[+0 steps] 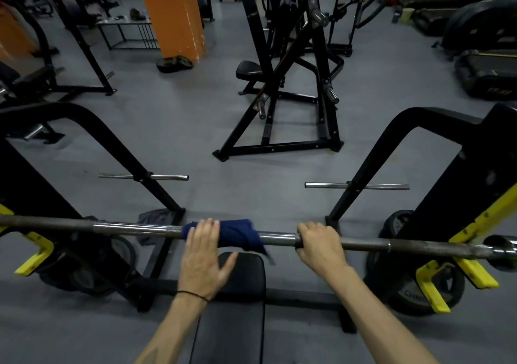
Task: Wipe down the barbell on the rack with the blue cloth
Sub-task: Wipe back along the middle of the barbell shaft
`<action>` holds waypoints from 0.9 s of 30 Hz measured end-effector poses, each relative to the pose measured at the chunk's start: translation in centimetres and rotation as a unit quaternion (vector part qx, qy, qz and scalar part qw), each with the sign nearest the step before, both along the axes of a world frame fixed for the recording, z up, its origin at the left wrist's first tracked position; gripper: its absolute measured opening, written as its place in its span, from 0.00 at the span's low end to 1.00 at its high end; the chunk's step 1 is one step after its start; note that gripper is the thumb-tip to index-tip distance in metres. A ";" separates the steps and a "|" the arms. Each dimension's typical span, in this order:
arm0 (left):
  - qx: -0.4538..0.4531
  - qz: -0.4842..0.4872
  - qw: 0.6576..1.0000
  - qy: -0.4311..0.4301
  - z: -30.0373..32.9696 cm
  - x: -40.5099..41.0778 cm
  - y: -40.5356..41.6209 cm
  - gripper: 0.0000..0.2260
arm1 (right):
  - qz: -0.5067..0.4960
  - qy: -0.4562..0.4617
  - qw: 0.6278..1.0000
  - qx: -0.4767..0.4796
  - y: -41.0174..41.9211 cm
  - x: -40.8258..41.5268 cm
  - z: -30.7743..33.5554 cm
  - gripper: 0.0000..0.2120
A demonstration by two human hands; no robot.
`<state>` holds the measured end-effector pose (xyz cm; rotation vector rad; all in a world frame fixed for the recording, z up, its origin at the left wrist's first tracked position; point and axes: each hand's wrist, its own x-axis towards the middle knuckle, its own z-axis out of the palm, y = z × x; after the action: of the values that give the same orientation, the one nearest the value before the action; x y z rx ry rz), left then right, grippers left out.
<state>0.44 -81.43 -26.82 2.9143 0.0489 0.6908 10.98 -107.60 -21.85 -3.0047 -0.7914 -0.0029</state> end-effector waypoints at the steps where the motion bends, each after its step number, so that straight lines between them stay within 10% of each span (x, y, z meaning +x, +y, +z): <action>1: 0.004 0.015 1.000 0.010 -0.2 0.0 0.5 0.36 | 0.003 0.003 1.000 -0.012 0.7 -0.3 -0.1 0.14; 7: -0.017 0.083 0.996 0.023 -0.5 1.7 -3.8 0.34 | 0.045 0.048 0.997 -0.035 1.7 -0.6 0.0 0.21; 17: -0.002 -0.110 0.993 0.037 0.8 1.7 -10.0 0.37 | 0.047 -0.052 0.997 0.030 0.6 0.0 -1.0 0.23; 23: 0.024 0.032 0.999 0.029 0.1 0.0 0.9 0.33 | 0.054 -0.058 0.995 0.065 0.3 0.0 -1.8 0.19; 27: -0.054 0.082 0.995 0.032 1.0 2.5 -7.8 0.35 | 0.049 -0.074 0.994 0.060 0.6 -0.1 -2.0 0.20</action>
<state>2.92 -89.21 -25.86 2.8494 0.3254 0.5961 10.88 -106.98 -23.87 -2.8747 -0.9141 -0.2629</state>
